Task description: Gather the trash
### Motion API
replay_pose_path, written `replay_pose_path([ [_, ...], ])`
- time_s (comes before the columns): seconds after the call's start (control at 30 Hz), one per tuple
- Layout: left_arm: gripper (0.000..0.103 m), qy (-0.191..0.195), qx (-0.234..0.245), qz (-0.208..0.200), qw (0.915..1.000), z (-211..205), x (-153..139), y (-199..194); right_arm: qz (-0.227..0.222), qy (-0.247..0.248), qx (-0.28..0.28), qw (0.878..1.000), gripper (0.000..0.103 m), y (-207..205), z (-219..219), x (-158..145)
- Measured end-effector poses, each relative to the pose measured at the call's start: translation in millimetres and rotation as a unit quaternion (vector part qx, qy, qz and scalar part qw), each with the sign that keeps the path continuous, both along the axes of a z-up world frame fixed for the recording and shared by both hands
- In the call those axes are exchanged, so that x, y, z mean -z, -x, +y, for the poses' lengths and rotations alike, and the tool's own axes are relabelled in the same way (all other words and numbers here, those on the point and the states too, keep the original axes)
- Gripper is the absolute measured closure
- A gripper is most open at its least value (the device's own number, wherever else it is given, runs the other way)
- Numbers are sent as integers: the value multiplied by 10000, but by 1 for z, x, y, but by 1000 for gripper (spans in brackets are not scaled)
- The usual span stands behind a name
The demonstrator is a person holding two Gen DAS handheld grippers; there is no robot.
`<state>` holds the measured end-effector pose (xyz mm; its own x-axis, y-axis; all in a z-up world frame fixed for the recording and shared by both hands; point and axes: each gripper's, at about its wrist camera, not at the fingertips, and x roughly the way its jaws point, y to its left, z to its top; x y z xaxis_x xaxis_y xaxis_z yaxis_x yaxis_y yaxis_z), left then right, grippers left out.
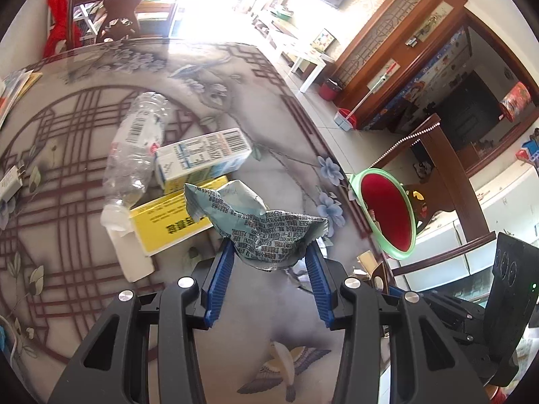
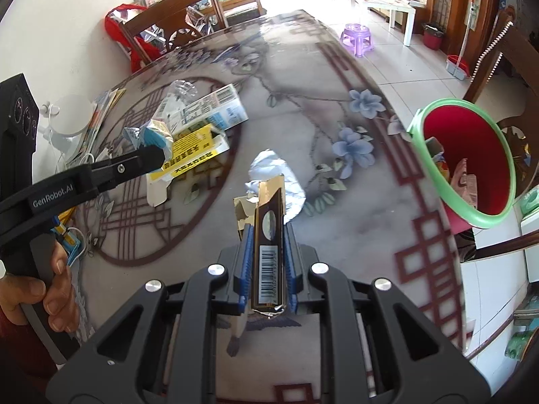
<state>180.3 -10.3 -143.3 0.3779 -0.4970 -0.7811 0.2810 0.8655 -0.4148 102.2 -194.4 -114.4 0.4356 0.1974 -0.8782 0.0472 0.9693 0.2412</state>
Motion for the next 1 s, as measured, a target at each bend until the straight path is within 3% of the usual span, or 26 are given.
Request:
replay_pose_path([
  [0.5,62,-59,249,-106,9996,-63,-8,2,-57,37,366,9993,86,6,-73,-5],
  [1.0,62,-226,145,-129,9996,-115,-11,-6,-78,-71,199,9997,86,-13,-129,-3],
])
